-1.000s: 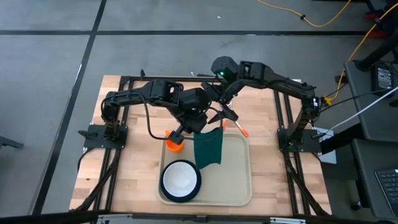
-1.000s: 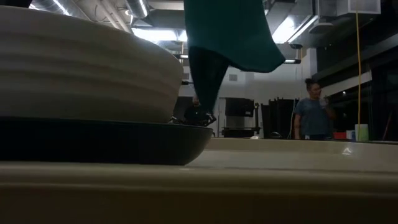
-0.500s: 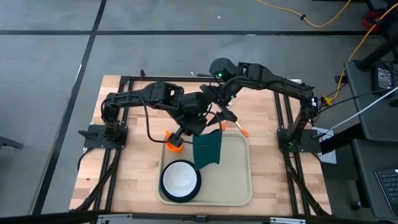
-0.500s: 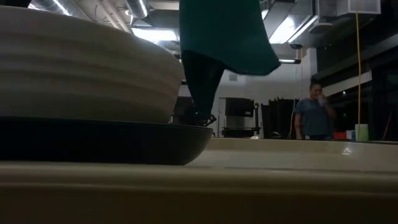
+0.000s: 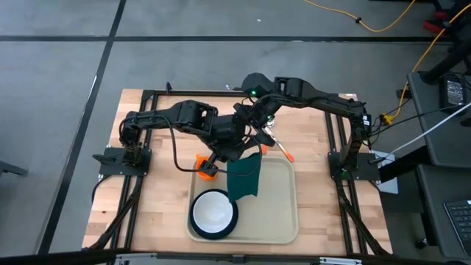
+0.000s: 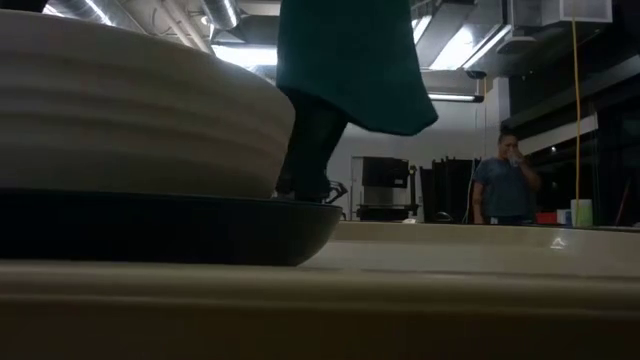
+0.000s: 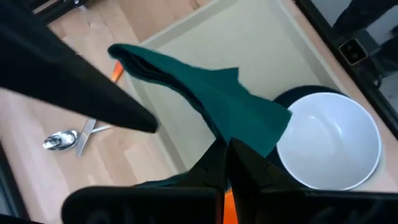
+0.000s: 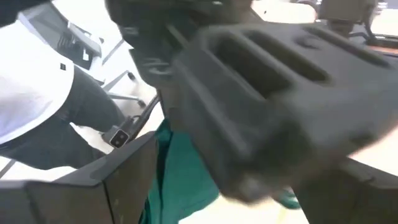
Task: Set up tray
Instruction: Put the napkin on the tray to the right of the plate
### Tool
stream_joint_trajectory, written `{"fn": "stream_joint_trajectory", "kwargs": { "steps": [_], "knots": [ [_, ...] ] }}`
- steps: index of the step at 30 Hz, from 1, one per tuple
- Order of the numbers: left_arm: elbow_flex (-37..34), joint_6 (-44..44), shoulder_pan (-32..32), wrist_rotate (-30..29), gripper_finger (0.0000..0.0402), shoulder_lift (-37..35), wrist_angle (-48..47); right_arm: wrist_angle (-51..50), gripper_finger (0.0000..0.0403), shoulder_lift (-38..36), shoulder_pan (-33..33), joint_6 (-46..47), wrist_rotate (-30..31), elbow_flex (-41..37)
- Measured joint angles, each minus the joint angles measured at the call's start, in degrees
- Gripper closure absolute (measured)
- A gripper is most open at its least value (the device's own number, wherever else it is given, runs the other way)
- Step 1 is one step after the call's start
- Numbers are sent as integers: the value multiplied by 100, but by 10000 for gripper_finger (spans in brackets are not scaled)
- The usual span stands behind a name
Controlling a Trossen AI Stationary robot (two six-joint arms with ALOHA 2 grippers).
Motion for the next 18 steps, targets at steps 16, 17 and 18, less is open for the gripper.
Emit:
{"fn": "stream_joint_trajectory", "kwargs": {
  "steps": [16,17,18],
  "knots": [
    [6,-270,-271,-624,400,-292,-12,-90,71,-1,-79,155,26,0],
    [6,-269,-268,-624,400,-299,27,-82,71,-1,-46,153,26,0],
    [6,-264,-267,-625,400,-299,54,-73,71,20,-14,155,17,-1]
  ]
}}
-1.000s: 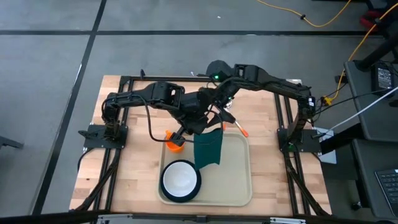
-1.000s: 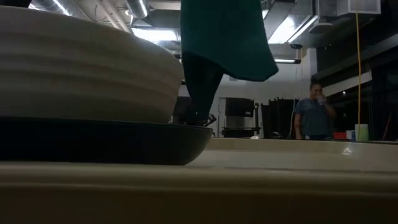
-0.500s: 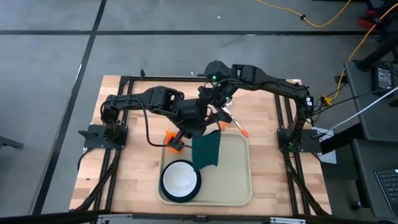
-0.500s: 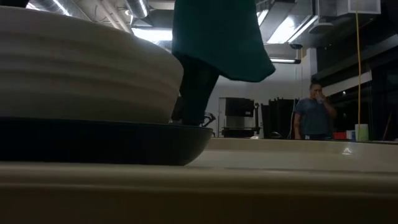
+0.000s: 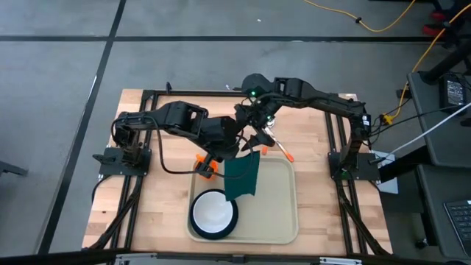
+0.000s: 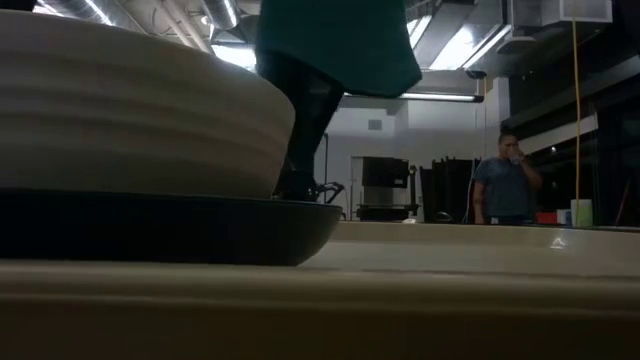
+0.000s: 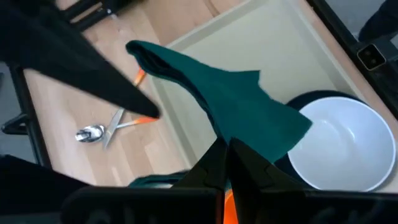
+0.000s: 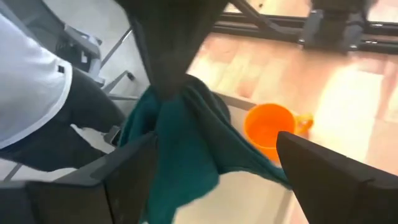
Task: Set up tray
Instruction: Put the napkin on the tray to the right of the plate
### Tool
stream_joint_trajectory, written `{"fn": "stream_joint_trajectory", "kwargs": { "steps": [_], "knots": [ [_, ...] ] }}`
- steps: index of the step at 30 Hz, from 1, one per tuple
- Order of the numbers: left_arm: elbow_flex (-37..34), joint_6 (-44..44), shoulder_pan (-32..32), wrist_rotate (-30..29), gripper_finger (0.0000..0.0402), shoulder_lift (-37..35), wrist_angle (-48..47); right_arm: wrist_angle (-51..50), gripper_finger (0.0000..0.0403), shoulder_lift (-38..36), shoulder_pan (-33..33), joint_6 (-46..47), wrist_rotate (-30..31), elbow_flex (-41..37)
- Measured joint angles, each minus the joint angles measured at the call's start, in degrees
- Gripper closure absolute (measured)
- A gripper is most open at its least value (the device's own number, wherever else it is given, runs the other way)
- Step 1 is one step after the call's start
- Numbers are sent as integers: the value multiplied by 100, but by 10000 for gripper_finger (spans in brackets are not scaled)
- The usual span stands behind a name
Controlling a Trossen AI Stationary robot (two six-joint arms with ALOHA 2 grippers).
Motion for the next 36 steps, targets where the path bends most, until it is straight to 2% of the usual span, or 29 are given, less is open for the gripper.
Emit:
{"fn": "stream_joint_trajectory", "kwargs": {
  "steps": [12,16,29,32,36],
  "knots": [
    [0,145,-9,67,400,7,14,523,71,202,96,353,-945,-6],
    [0,242,-9,92,400,7,13,590,71,204,145,478,-959,-6],
    [0,271,-9,133,400,9,-55,518,71,316,192,637,-463,5],
    [-2,252,-12,148,400,20,-109,445,71,362,197,619,-489,5],
    [-2,279,-15,127,400,20,-148,476,71,397,209,752,-811,3]
  ]
}}
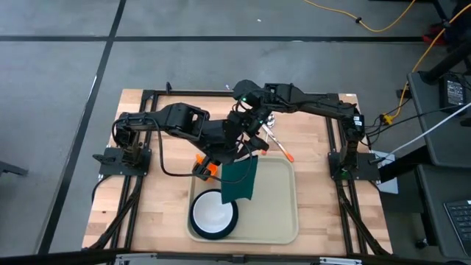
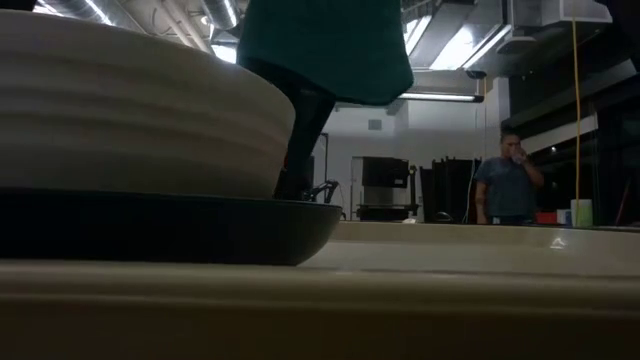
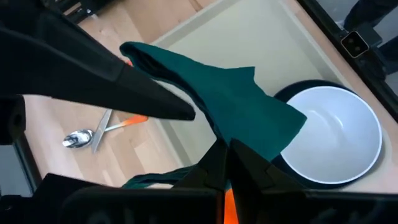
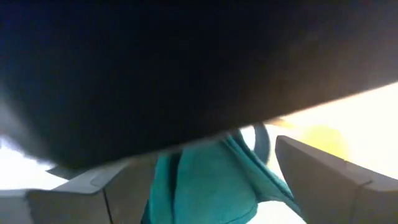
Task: Set up tray
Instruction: Put the napkin on the tray to the right of the plate
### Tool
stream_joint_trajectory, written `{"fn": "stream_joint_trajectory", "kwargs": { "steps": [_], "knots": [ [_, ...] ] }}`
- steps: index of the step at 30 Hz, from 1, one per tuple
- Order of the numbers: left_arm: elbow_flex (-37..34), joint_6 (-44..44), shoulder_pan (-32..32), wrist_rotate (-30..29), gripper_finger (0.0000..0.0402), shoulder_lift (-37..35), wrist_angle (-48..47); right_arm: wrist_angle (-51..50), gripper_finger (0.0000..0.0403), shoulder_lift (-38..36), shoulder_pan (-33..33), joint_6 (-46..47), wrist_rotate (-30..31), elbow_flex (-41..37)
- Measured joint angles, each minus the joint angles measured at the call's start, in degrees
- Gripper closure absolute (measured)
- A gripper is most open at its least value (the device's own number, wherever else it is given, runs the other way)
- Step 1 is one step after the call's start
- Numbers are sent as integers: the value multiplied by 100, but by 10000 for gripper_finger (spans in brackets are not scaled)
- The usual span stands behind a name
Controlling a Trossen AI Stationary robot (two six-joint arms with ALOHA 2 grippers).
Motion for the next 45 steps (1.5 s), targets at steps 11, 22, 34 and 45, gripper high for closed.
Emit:
{"fn": "stream_joint_trajectory", "kwargs": {
  "steps": [11,22,34,45],
  "knots": [
    [-2,-20,-10,-80,400,0,-42,-79,71,92,5,81,-115,7],
    [-4,-281,-210,-513,400,0,-118,30,71,101,-32,-19,88,0],
    [33,-491,-511,-913,400,-113,71,-70,71,169,-414,12,549,-53],
    [22,-551,-405,-771,400,-168,48,-426,71,112,-492,-285,431,284]
  ]
}}
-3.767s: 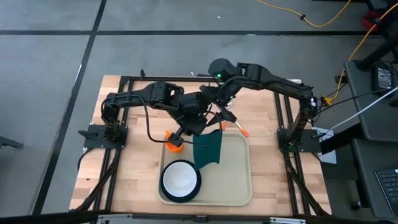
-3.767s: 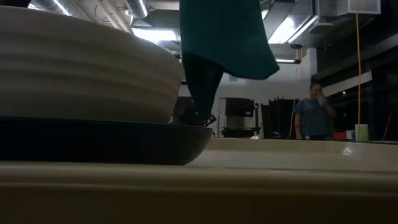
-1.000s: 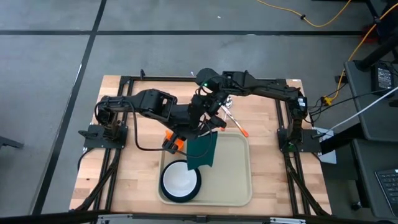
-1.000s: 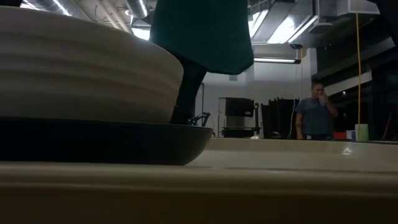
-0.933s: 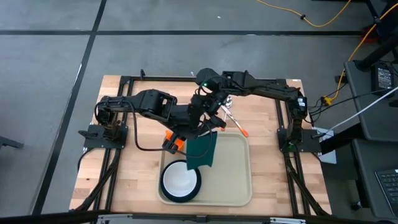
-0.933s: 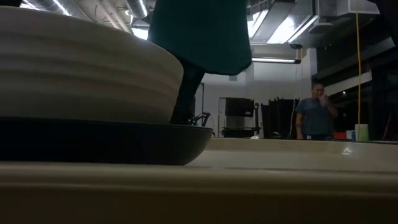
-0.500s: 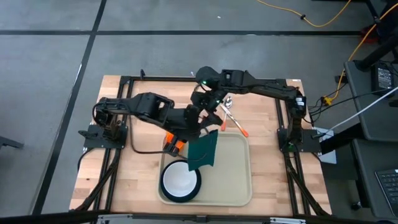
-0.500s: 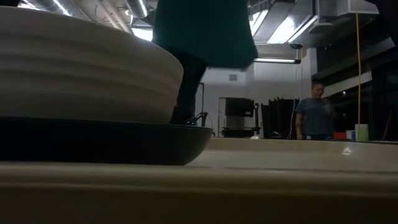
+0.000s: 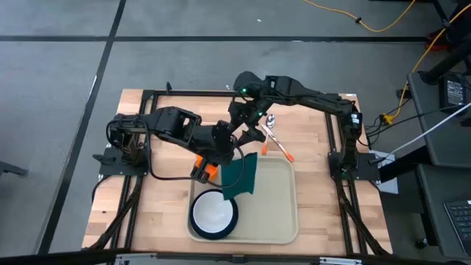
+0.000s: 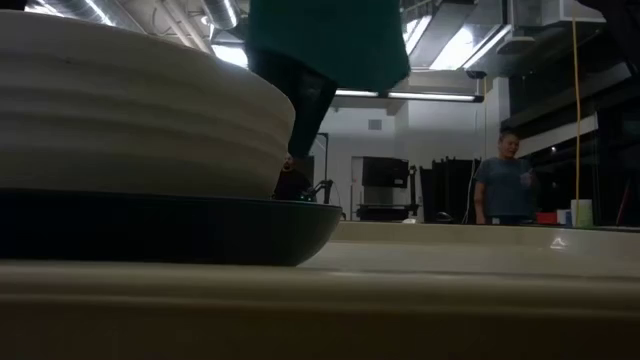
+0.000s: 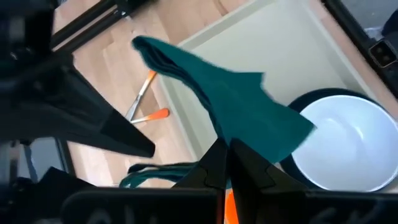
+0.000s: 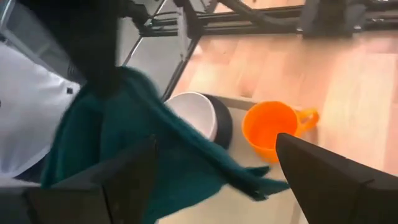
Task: Set up tray
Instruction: Put the napkin on the tray to the right of the plate
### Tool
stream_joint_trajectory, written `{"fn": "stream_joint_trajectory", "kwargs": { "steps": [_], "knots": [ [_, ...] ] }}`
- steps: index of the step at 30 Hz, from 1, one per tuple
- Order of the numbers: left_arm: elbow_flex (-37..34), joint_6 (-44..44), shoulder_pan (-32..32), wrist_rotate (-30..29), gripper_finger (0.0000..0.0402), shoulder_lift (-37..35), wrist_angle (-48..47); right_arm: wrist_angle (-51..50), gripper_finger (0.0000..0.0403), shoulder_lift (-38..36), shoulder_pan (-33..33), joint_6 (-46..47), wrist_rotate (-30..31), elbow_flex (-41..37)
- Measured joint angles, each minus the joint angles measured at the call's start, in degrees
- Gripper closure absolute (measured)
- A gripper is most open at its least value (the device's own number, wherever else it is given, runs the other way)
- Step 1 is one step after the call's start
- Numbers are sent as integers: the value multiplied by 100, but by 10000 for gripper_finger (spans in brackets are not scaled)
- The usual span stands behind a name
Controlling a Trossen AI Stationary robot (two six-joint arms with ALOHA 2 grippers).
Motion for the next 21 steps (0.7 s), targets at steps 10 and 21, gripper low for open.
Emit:
{"fn": "stream_joint_trajectory", "kwargs": {
  "steps": [10,21],
  "knots": [
    [-9,176,194,90,400,9,102,-132,71,1,68,-18,-269,433],
    [-20,398,370,232,400,22,126,-334,71,-12,313,-160,-396,442]
  ]
}}
